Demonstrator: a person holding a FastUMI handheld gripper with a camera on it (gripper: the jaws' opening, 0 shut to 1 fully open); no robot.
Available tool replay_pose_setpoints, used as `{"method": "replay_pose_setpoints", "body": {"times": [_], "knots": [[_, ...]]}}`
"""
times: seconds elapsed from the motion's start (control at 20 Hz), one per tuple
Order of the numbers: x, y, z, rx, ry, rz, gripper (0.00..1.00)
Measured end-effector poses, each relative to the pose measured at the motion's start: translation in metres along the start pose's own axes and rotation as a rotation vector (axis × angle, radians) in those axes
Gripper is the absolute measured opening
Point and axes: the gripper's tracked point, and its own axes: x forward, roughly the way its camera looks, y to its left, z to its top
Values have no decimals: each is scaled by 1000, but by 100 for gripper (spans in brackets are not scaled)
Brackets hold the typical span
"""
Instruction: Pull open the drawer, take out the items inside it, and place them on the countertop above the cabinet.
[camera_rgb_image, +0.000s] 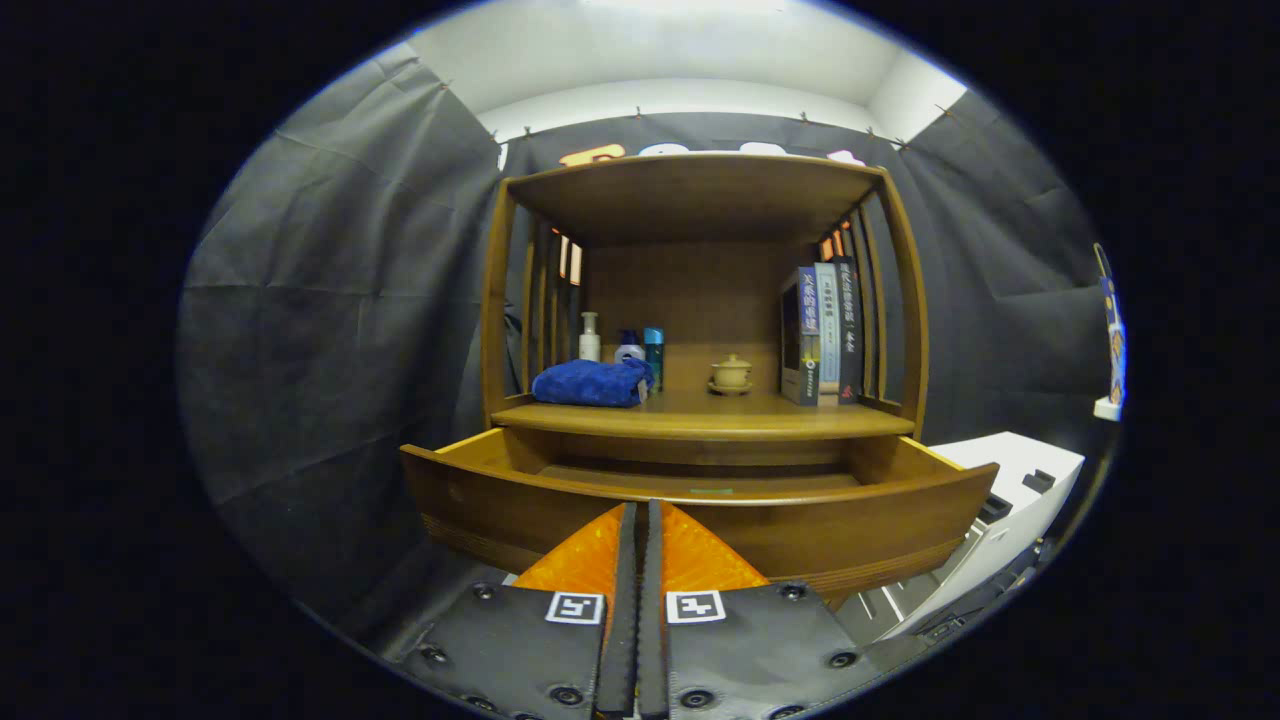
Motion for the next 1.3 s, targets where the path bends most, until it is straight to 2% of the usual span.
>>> {"method": "replay_pose_setpoints", "body": {"times": [0.1, 0.3, 0.4, 0.45, 0.5, 0.6, 0.8, 1.0, 1.1, 1.3], "knots": [[4, -11, 7, 27, 1, -16, 25], [28, -23, 61, 99, -8, 18, 55], [65, -32, 79, 75, 91, 43, 70], [84, -35, 78, 77, 184, 58, 78], [99, -35, 71, 104, 272, 77, 85], [134, -42, 59, 168, 421, 63, 100], [172, -58, 24, 166, 619, 15, 97], [166, -50, -26, 120, 836, 41, 97], [165, -42, -44, 91, 897, 50, 97], [167, -44, -66, 53, 978, -7, 96]]}}
